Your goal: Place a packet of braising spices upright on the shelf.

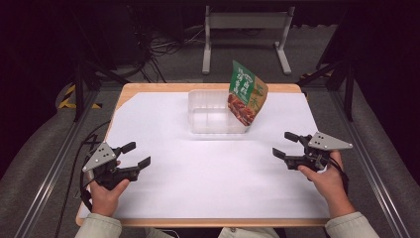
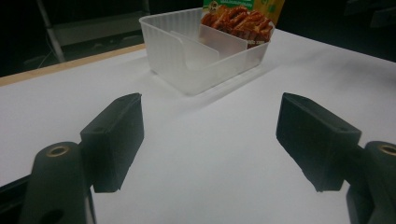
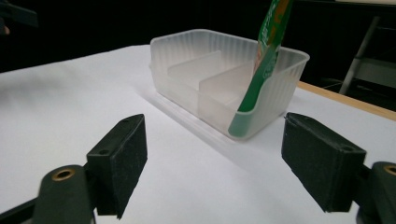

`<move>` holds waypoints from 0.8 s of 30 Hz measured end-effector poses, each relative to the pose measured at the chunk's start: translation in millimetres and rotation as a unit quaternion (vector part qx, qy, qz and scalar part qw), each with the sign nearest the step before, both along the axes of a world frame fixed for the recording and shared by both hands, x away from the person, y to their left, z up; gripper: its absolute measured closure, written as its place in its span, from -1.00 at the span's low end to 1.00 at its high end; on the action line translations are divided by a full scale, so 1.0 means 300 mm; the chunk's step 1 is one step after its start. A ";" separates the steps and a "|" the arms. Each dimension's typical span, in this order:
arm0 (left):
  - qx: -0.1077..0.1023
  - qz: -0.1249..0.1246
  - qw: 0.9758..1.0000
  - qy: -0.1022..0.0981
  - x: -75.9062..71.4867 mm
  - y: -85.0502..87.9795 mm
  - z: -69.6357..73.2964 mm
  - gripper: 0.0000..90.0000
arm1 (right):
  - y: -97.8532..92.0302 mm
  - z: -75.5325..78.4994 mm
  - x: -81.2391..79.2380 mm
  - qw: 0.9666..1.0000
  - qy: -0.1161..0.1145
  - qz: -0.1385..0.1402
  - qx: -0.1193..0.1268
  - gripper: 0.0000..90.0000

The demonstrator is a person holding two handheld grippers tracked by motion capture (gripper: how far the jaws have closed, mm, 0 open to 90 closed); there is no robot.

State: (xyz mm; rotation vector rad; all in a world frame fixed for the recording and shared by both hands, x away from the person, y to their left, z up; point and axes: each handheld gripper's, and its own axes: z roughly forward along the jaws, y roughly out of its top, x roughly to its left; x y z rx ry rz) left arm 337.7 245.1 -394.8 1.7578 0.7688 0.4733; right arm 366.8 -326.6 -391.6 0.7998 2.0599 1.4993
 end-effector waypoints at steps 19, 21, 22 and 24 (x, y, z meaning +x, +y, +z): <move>-0.009 -0.008 1.000 0.021 0.019 -0.003 -0.040 -0.47 | -0.003 -0.157 0.049 0.993 0.097 -0.011 -0.073 -0.40; -0.004 -0.009 1.000 0.018 0.020 -0.004 -0.040 -0.47 | 0.003 -0.162 0.051 0.991 0.103 -0.008 -0.089 -0.39; -0.005 -0.009 1.000 0.020 0.020 -0.005 -0.041 -0.47 | 0.004 -0.161 0.052 0.991 0.102 -0.009 -0.089 -0.39; -0.006 -0.008 1.000 0.019 0.020 -0.004 -0.041 -0.47 | 0.005 -0.161 0.051 0.991 0.103 -0.010 -0.085 -0.40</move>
